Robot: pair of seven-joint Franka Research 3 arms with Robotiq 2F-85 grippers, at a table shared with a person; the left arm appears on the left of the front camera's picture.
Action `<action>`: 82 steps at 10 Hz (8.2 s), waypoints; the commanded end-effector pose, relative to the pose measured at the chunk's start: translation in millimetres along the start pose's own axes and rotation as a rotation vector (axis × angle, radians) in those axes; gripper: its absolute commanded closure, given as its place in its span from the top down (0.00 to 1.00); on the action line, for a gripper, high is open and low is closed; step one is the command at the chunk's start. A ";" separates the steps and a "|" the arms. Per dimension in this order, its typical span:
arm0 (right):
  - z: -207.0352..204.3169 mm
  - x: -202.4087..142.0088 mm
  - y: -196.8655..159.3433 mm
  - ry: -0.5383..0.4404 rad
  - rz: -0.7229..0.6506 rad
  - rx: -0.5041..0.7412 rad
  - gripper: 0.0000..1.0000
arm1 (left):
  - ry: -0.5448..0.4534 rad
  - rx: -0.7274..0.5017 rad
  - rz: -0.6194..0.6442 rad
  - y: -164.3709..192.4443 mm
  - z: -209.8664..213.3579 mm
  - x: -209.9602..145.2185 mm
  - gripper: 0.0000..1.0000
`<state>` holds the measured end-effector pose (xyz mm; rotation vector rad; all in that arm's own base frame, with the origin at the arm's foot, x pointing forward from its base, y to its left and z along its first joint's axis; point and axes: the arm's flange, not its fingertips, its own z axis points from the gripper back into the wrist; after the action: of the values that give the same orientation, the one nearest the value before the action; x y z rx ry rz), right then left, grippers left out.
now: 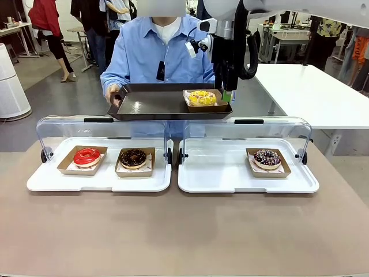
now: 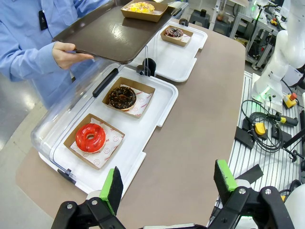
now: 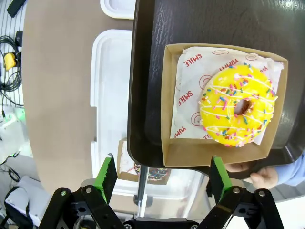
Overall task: Provide the desired donut to the person.
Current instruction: Pick up and lift the Paper togo box containing the Donut pointed at by the person.
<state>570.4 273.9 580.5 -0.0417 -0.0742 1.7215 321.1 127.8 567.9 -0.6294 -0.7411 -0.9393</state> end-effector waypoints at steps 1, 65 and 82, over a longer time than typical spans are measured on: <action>16.1 -13.2 23.6 -0.121 -0.017 -0.049 1.00 | 0.000 0.000 -0.001 -0.7 -0.2 0.1 1.00; -102.8 -427.0 230.0 -1.085 -0.251 -0.089 1.00 | 0.000 0.000 0.000 0.1 0.0 -0.1 1.00; -102.8 -427.0 230.0 -1.085 -0.251 -0.089 1.00 | 0.927 -0.084 -0.326 -11.1 -285.1 80.4 1.00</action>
<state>416.7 -180.1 455.6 0.7971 -0.9067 1.3150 421.7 -129.8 466.3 -0.1237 0.0077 -1.4274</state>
